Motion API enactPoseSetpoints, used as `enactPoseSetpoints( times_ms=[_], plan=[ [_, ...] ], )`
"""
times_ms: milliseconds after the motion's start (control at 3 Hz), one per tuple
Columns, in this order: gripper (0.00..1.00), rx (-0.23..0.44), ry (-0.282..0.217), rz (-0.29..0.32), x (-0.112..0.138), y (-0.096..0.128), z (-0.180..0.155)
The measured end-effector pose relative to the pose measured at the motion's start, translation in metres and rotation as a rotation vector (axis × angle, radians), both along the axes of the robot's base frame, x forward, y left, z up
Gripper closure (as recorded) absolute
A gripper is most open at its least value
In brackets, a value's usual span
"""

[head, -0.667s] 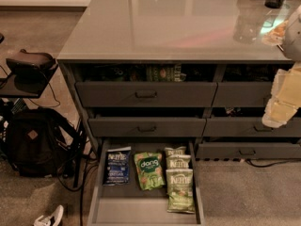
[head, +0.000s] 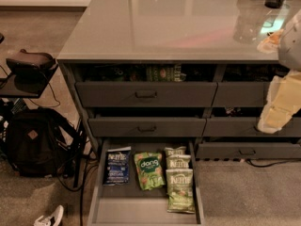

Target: Pick green jalapeno chip bag from bottom drawer and place on counter

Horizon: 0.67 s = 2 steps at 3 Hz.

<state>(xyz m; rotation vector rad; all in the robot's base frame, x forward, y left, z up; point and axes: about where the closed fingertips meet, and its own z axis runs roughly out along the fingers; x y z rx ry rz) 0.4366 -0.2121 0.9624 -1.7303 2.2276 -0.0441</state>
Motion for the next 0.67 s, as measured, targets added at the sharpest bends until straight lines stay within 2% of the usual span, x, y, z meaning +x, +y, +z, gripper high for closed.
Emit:
enactPoseSetpoints(
  times_ms=[333, 667],
  plan=[
    [0.00, 0.068, 0.030, 0.026, -0.004, 0.010, -0.037],
    [0.00, 0.170, 0.080, 0.026, 0.006, 0.016, -0.104]
  ],
)
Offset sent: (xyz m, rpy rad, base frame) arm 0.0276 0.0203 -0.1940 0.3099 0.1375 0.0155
